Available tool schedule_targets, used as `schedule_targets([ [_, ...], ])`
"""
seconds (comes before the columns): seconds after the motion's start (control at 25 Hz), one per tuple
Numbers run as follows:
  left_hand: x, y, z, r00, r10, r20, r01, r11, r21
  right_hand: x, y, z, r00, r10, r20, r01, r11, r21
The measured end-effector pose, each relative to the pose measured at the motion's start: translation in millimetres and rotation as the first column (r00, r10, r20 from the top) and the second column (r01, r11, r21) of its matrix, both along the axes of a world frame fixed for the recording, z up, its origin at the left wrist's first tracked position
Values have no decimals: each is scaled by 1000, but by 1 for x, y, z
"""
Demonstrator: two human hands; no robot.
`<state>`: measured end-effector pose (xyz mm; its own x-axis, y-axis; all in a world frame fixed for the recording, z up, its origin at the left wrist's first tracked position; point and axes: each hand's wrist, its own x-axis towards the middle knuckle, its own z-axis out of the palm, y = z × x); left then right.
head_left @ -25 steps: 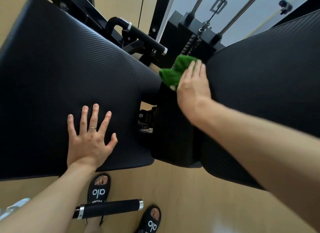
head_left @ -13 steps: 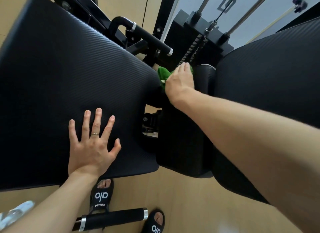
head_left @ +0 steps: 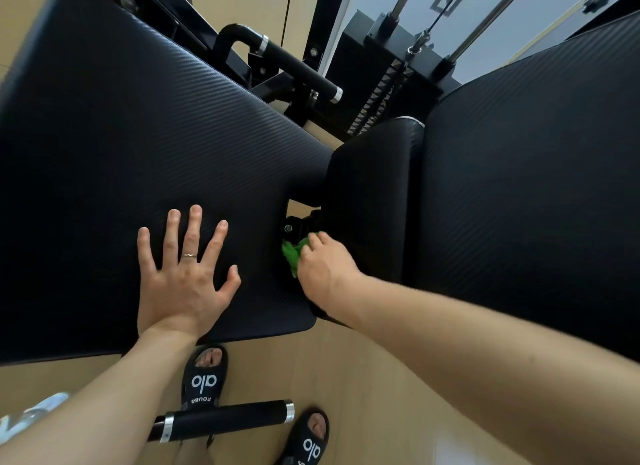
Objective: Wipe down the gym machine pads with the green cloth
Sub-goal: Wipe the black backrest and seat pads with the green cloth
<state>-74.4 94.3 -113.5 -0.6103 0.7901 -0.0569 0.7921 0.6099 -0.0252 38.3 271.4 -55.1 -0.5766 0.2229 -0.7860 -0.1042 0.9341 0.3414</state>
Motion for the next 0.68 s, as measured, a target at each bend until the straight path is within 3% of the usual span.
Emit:
schedule_targets([
  [0.16, 1, -2, -2, 1000, -5, -9, 5, 1000, 14, -50, 91, 48, 978, -36, -205, 73, 982, 175],
  [0.32, 0, -1, -2, 1000, -7, -13, 7, 1000, 6, -63, 139, 90, 968, -115, -223, 208, 866, 455],
  [0.48, 1, -2, -1, 1000, 2, -4, -2, 1000, -8, -39, 113, 96, 958, -173, -227, 266, 830, 490],
  [0.68, 1, -3, -2, 999, 19, -29, -21, 997, -71, -10, 79, 96, 965, -56, -256, 176, 862, 475],
])
